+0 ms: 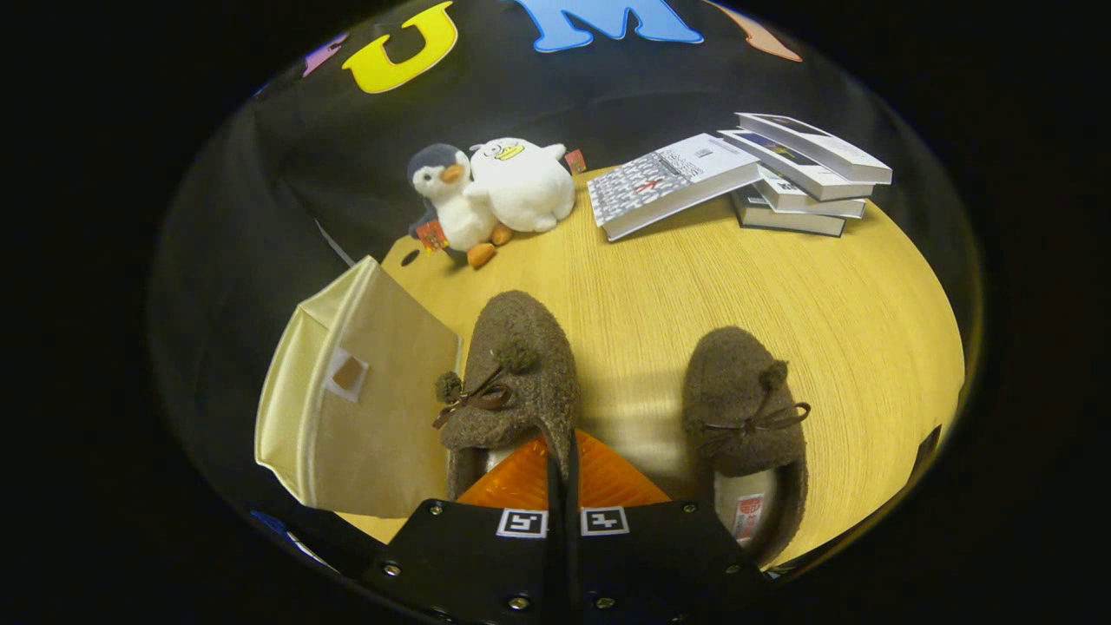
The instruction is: Open the storage box then place both shoes into the box .Put the left shoe in first, then the right shoe, with the right side of both shoes facing outward in a uniform manner.
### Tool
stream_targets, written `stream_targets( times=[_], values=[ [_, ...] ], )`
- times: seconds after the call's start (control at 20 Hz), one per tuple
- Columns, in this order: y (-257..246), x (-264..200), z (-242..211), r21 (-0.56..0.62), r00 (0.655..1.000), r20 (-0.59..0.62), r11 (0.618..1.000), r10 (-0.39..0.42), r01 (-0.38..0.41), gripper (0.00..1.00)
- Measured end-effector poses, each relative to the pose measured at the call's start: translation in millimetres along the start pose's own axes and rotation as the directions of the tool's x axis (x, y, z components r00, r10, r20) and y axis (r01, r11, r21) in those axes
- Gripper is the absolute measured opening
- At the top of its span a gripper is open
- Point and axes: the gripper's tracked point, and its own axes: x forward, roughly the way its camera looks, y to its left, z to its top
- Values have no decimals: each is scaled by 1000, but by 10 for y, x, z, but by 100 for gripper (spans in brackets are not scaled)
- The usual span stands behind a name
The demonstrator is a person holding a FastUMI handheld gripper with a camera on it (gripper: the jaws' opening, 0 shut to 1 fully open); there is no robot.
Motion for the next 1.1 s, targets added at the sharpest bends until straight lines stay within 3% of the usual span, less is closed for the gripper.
stream_targets(
  times=[0.55, 0.85, 1.1],
  values=[
    [1171, -466, 640, 15, 982, 119, 989, 144, -147, 0],
    [1843, -334, 460, 17, 975, 92, 979, 202, -204, 0],
    [2195, -49, 226, -5, 980, 54, 981, 194, -194, 0]
  ],
)
